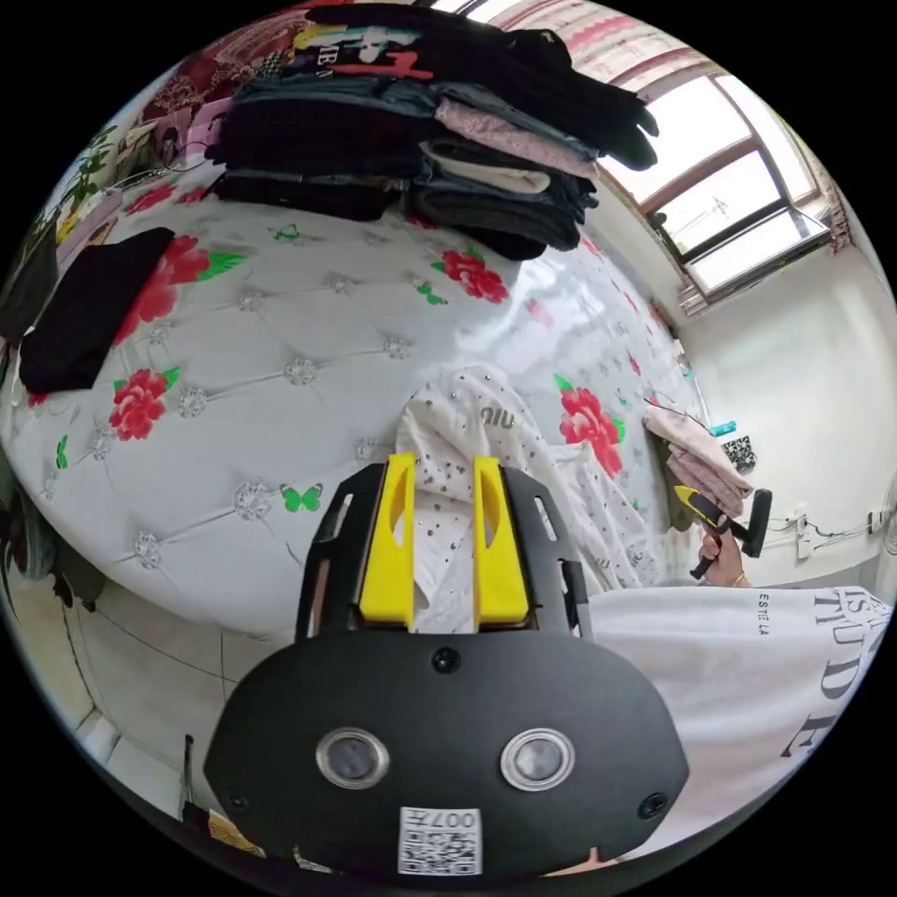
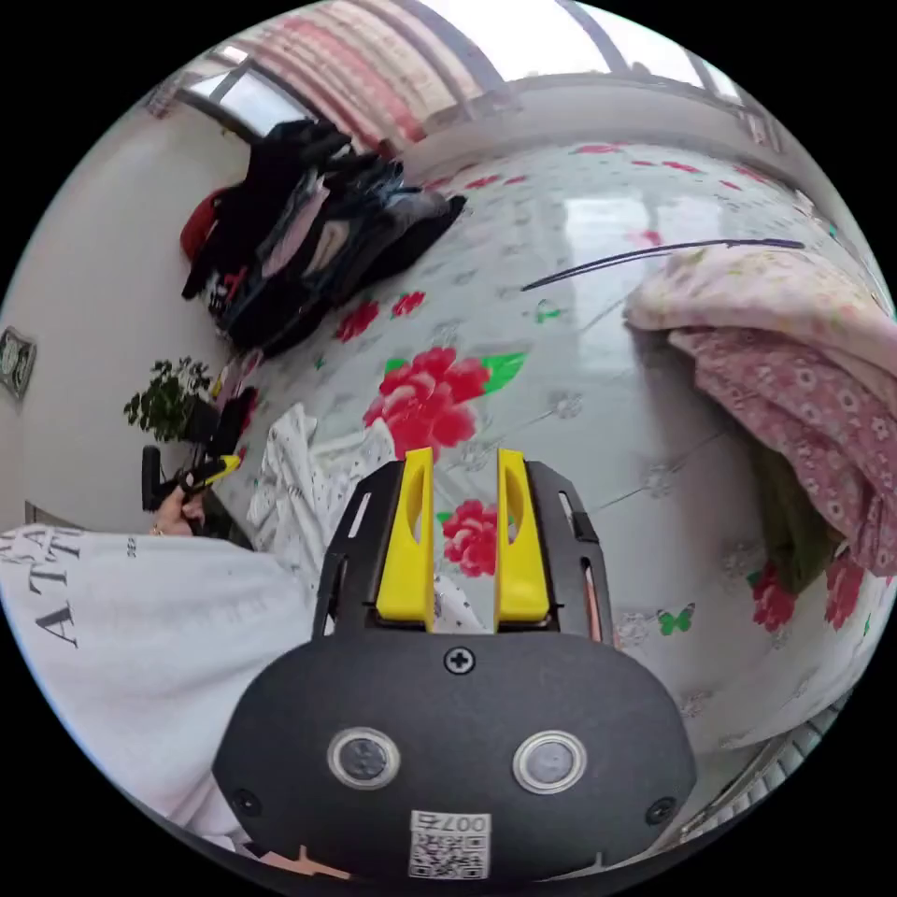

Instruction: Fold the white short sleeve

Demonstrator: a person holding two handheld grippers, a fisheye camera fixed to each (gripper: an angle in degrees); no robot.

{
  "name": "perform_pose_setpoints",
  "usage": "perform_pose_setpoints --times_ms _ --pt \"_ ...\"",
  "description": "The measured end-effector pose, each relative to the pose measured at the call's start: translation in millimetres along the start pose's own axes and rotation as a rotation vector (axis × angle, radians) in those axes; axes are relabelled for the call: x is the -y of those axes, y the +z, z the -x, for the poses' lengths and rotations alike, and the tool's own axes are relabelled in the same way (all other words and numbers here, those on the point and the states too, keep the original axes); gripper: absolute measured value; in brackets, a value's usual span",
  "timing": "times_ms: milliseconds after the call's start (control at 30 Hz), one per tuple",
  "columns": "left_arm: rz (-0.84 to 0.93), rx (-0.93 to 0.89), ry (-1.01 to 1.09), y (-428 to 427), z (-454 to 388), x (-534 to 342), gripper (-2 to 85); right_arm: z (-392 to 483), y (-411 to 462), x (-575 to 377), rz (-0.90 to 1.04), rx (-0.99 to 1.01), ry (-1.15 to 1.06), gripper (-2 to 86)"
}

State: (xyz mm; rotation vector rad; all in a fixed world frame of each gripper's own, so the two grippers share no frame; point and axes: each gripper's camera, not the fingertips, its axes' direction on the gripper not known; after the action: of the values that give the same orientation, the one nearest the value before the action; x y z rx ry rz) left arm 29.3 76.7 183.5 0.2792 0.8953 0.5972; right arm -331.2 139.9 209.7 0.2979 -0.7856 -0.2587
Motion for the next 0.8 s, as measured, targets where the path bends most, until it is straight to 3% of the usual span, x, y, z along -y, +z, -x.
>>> perform_pose_setpoints --times_ms 167,233,300,467,600,700,800 --pt "0.167 0.055 0.015 74 -4 6 11.8 54 92 -4 0.293 -0.089 -0.122 6.6" --pt "0.183 0.161 0.058 91 -14 8 8.0 68 92 -4 0.225 -0.204 -0.162 3.7" --pt "0.213 0.223 0.13 104 -26 12 1.9 76 103 6 0.336 -0.212 -0.201 1.7" --pt "0.129 0.115 0.165 60 -21 34 -0.4 90 27 80 0.089 -0.175 -0.208 0.4" --pt "0.061 0.087 0.257 9 -21 63 -0.7 97 -4 135 0.033 -0.1 -0.198 1.0" --pt "0.094 0.107 0.269 17 -17 66 -0.7 104 30 132 0.126 -0.122 -0.191 3.9" --pt "0.123 0.101 0.215 31 -7 54 -0.7 107 96 93 0.352 -0.092 -0.16 8.3"
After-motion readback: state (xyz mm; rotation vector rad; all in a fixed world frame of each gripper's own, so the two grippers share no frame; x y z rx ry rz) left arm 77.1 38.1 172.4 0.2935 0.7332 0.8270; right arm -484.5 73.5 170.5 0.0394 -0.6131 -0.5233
